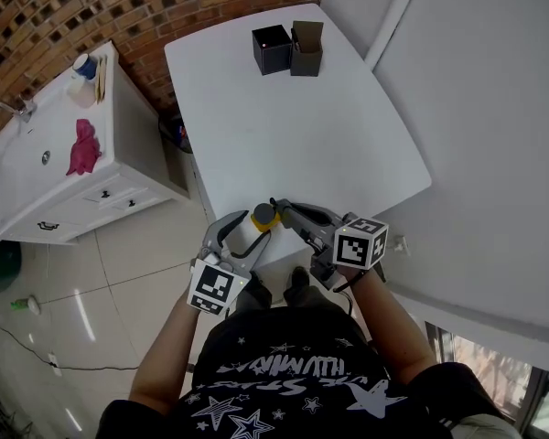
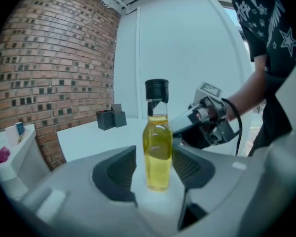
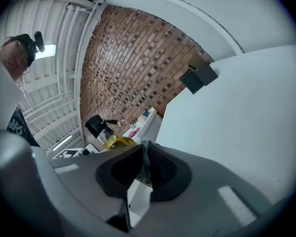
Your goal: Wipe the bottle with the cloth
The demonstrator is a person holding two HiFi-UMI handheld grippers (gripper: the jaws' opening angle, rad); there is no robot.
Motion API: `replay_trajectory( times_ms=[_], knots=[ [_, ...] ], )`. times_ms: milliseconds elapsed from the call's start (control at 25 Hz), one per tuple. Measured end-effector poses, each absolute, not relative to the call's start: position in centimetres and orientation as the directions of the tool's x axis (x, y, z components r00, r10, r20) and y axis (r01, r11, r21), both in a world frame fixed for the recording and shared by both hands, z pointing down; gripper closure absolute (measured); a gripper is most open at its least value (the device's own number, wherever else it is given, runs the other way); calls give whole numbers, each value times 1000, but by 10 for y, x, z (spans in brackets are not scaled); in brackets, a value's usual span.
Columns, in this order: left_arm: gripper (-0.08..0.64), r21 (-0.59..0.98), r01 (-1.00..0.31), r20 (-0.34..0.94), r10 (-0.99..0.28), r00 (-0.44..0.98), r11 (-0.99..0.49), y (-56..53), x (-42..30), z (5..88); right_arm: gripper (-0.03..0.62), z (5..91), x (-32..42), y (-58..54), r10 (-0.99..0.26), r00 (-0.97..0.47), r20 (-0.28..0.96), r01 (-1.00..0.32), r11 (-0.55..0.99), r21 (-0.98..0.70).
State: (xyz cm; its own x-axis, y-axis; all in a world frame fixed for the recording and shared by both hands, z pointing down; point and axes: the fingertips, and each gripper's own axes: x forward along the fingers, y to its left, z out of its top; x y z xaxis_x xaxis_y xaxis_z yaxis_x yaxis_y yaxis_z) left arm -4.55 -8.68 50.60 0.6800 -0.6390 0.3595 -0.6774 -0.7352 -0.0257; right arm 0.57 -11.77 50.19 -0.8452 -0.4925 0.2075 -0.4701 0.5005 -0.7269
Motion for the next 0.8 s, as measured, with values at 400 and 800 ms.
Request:
replay_trajectory(
  times_ms=[400, 800],
  knots=[
    [334, -7, -752, 379, -698, 607, -659, -65, -67, 502, 557, 552, 0, -119, -426, -848, 316, -508, 482, -714],
    [376, 24, -841, 318, -793, 519, -541, -66, -90, 481, 557, 574, -5, -118, -385, -813, 437, -582, 507, -636]
  ],
)
